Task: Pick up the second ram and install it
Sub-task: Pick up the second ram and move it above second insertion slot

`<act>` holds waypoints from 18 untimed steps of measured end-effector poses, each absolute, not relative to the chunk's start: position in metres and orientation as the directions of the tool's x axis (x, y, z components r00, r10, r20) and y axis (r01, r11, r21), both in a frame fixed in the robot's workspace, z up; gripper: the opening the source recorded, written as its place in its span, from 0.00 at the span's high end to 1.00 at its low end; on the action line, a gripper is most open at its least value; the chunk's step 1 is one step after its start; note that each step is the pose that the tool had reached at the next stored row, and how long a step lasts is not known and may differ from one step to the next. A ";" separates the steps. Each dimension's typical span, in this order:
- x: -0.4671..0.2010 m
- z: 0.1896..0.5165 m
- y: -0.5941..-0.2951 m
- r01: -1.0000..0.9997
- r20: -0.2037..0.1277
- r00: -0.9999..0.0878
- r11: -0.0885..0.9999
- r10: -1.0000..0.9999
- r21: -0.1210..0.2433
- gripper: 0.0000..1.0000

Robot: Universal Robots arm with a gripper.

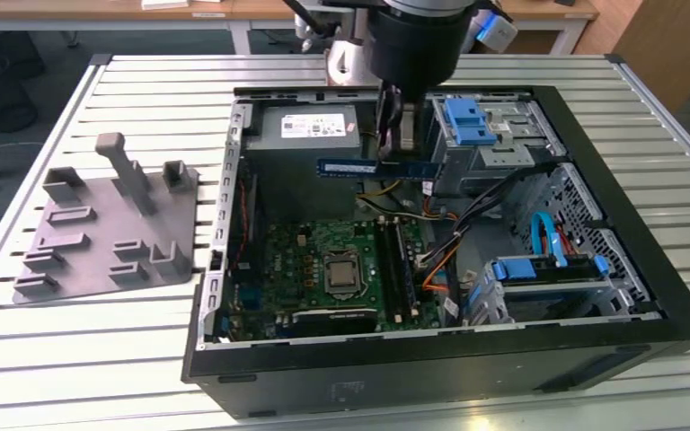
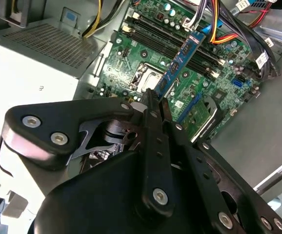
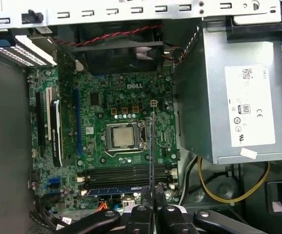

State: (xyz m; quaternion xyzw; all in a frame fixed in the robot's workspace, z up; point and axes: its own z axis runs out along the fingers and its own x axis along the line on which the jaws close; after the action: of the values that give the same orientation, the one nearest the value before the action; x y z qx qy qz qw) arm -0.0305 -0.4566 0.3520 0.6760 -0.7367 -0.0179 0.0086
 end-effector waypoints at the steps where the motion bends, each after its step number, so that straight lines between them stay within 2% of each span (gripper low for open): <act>1: -0.031 0.350 -0.457 -0.996 -0.012 -0.086 0.086 -0.996 0.038 0.86; 18: -0.030 0.334 -0.460 -0.996 -0.012 -0.086 0.085 -0.996 0.038 0.86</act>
State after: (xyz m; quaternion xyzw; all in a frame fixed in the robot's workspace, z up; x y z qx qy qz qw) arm -0.0305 -0.4599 0.3338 0.6760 -0.7366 -0.0179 0.0086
